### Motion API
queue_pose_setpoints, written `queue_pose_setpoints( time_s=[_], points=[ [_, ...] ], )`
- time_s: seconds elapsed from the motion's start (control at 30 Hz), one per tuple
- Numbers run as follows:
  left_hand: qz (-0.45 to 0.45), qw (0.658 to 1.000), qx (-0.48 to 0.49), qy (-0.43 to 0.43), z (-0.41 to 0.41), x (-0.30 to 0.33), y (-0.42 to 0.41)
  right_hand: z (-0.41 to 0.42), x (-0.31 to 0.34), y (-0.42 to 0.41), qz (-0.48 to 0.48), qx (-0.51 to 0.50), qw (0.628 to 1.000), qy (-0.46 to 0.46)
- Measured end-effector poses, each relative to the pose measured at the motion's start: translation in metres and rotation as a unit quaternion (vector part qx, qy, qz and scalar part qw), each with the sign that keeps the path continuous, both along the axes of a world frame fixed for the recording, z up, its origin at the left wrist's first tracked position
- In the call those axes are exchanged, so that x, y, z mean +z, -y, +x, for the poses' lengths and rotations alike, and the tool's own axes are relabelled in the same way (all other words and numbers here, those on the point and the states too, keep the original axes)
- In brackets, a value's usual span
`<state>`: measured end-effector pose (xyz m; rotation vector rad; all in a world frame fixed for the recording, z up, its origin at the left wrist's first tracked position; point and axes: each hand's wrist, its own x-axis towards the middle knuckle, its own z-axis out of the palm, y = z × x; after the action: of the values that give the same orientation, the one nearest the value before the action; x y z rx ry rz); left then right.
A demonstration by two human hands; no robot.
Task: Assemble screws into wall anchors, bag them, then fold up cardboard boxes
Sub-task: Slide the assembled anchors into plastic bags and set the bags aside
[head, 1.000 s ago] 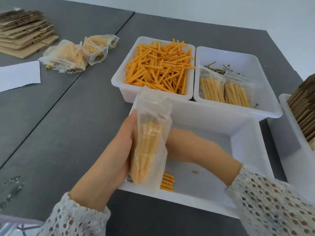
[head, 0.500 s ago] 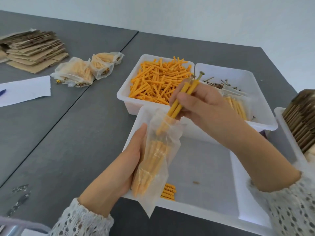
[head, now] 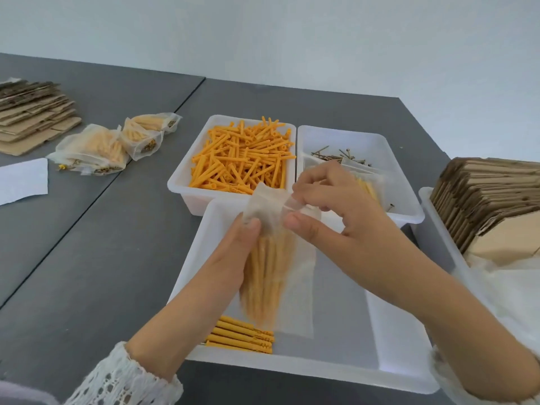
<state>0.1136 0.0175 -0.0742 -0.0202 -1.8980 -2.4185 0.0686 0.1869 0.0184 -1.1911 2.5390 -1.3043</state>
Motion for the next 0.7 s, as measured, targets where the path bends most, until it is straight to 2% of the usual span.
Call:
queue_pose_setpoints(
  time_s=[0.13, 0.27, 0.37, 0.53, 0.7],
  points=[
    [-0.117, 0.990, -0.062, -0.055, -0.011, 0.015, -0.010, -0.006, 0.008, -0.035, 0.021, -0.070, 0.996, -0.053],
    [-0.169, 0.981, -0.096, -0.026, -0.025, 0.027, -0.018, -0.012, -0.002, -0.072, 0.103, -0.098, 0.987, -0.078],
    [-0.189, 0.974, -0.122, -0.007, -0.027, 0.022, -0.023, -0.012, -0.019, -0.088, 0.126, -0.070, 0.985, -0.090],
    [-0.250, 0.966, -0.062, -0.031, -0.030, 0.013, -0.020, -0.009, -0.042, -0.105, 0.088, -0.107, 0.984, -0.109],
    [-0.309, 0.948, -0.050, -0.047, -0.033, 0.012, -0.033, -0.008, -0.059, -0.117, 0.025, -0.162, 0.985, -0.052]
  ],
)
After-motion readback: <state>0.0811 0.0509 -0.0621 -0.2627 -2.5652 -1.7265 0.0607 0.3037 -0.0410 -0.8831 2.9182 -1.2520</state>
